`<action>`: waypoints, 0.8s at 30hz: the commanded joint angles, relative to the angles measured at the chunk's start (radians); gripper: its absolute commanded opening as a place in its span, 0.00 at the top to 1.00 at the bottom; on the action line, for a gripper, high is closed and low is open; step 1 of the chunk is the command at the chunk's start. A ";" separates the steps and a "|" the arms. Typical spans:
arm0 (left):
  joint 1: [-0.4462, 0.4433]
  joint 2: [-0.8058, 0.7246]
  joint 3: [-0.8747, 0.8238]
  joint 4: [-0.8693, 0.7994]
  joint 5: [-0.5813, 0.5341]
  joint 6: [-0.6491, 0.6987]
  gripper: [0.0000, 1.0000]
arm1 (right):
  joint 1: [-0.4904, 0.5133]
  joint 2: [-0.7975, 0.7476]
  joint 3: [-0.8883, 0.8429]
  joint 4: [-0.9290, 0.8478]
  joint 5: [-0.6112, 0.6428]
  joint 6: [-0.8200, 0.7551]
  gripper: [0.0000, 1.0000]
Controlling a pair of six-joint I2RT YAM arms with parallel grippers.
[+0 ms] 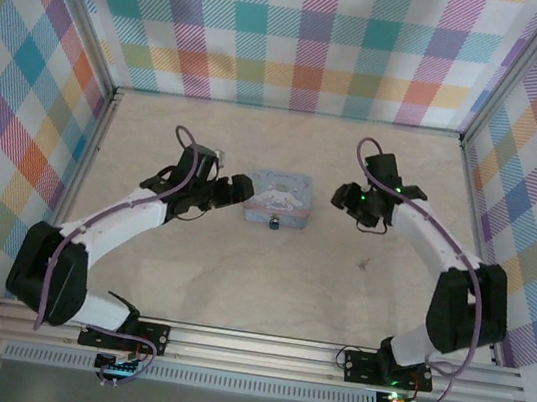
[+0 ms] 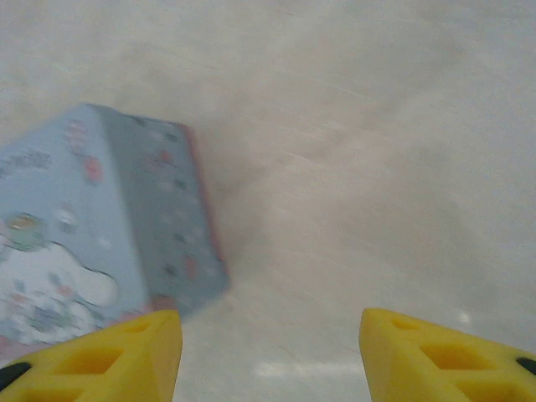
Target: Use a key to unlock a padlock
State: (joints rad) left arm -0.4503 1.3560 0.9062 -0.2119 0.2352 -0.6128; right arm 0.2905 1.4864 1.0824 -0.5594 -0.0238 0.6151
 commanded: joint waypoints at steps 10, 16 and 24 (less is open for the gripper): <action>-0.190 -0.190 -0.141 0.011 0.021 -0.024 0.19 | -0.126 -0.144 -0.248 -0.162 0.042 0.030 0.56; -0.243 -0.140 -0.104 0.005 0.006 -0.012 0.19 | -0.131 -0.054 -0.281 -0.099 0.003 0.036 0.65; -0.269 -0.105 -0.110 0.021 -0.008 -0.024 0.20 | -0.131 -0.003 -0.297 -0.066 0.013 0.036 0.66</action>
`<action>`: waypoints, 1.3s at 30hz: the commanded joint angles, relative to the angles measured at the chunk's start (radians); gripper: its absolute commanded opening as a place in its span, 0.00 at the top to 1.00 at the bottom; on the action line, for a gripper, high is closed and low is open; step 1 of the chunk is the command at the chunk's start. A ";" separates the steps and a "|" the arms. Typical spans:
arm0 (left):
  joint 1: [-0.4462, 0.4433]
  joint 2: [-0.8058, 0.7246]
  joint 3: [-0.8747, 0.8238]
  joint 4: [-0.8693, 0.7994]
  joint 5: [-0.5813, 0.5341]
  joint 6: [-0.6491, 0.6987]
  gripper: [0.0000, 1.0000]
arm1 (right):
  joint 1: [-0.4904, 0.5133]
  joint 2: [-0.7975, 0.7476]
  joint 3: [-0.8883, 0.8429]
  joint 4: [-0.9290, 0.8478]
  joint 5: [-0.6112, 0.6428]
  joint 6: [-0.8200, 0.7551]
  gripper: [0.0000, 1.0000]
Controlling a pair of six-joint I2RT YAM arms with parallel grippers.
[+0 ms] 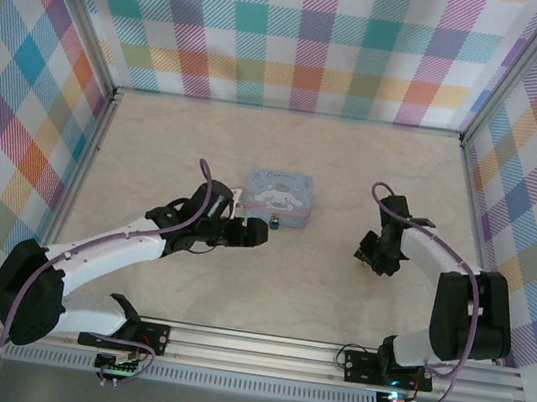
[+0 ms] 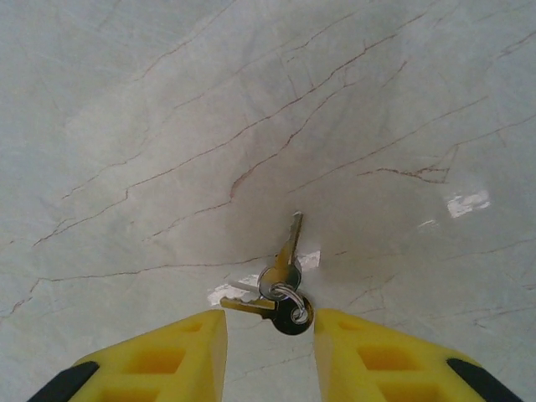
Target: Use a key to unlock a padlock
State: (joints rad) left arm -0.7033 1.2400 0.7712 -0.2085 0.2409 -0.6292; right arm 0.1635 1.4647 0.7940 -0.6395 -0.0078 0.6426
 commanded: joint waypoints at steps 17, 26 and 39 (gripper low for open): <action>-0.024 0.045 0.030 0.032 -0.022 -0.027 0.20 | -0.004 0.068 -0.025 0.044 -0.014 -0.003 0.74; -0.024 0.043 0.008 0.041 -0.037 -0.035 0.20 | -0.004 0.079 -0.023 0.052 -0.026 -0.017 0.94; -0.025 0.024 0.011 0.050 -0.077 -0.050 0.20 | -0.004 -0.105 0.031 0.001 -0.055 -0.036 1.00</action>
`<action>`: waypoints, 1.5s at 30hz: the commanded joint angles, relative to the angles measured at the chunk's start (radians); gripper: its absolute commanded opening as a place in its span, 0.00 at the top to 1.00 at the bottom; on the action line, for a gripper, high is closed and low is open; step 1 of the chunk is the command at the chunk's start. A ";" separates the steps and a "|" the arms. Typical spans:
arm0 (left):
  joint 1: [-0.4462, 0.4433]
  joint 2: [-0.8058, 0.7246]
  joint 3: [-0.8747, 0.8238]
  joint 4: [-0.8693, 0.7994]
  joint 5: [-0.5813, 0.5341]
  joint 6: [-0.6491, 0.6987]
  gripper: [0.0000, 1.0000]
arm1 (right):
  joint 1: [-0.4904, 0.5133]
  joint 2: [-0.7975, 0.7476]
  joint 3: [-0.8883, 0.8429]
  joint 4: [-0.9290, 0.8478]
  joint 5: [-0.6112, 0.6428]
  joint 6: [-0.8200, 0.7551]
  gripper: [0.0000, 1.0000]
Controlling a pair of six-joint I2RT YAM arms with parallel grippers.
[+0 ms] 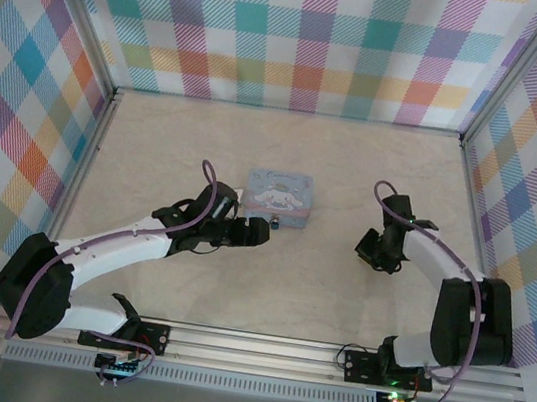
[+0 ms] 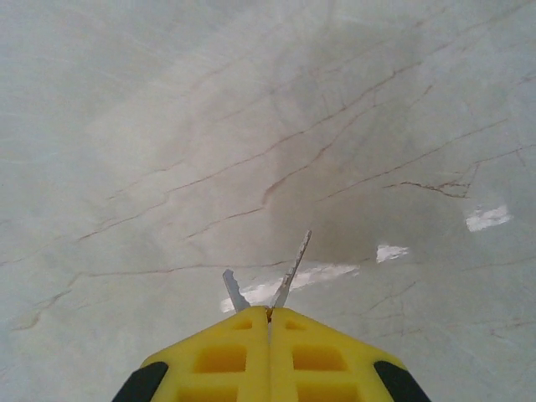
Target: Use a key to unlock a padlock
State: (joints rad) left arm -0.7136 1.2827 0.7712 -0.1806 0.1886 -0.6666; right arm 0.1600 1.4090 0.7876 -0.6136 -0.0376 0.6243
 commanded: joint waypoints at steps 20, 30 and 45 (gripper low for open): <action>0.086 -0.019 0.235 0.072 0.170 0.021 0.29 | 0.117 -0.328 0.222 0.235 -0.632 -0.321 1.00; 0.098 -0.023 0.310 0.130 0.298 0.028 0.42 | 0.164 -0.351 0.238 0.289 -0.739 -0.371 1.00; 0.089 0.048 0.333 0.298 0.460 -0.060 0.39 | 0.228 -0.338 0.246 0.296 -0.795 -0.413 1.00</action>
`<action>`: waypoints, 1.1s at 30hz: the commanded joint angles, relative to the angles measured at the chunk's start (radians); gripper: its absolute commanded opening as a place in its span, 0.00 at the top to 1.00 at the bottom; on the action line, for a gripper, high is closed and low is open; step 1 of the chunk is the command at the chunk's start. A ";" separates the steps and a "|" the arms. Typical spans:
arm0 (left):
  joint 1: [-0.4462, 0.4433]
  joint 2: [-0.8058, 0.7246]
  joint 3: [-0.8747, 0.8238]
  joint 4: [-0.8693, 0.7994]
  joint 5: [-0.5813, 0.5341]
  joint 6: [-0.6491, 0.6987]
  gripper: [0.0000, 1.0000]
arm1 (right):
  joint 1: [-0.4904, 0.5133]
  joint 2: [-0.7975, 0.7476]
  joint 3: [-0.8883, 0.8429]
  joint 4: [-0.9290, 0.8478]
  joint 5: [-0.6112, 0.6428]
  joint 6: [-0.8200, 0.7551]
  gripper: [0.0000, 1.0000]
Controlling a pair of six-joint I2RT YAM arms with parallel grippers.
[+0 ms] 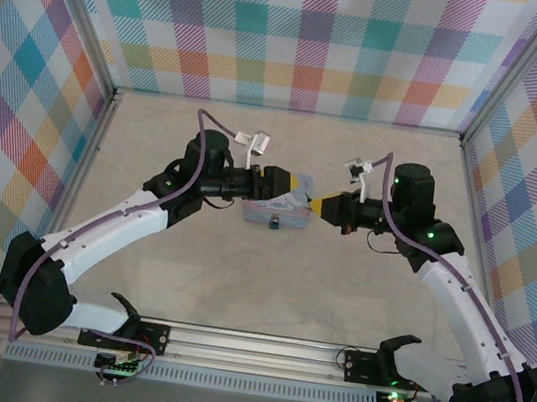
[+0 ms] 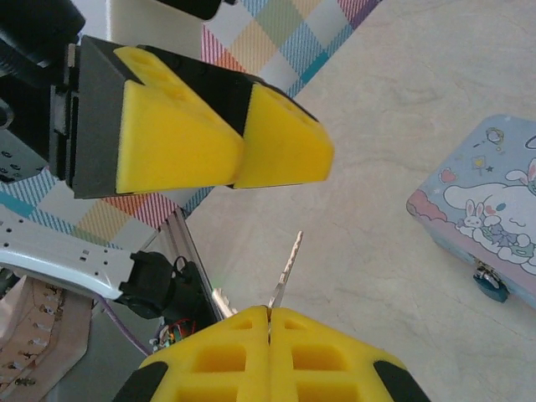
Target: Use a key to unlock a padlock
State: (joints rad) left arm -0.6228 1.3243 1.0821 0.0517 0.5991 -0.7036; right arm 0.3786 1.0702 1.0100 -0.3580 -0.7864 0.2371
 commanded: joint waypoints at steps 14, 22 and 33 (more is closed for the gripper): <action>-0.032 0.033 -0.032 0.303 0.105 -0.149 0.49 | 0.022 0.007 -0.056 0.263 -0.123 0.129 1.00; -0.048 0.031 -0.040 0.330 0.108 -0.162 0.61 | 0.022 0.011 -0.085 0.341 -0.126 0.179 1.00; -0.048 0.018 -0.046 0.303 0.096 -0.146 0.79 | 0.022 0.008 -0.103 0.369 -0.099 0.204 1.00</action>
State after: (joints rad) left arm -0.6605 1.3548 1.0492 0.3401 0.6895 -0.8635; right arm 0.3943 1.0767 0.9188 -0.0341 -0.8795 0.4305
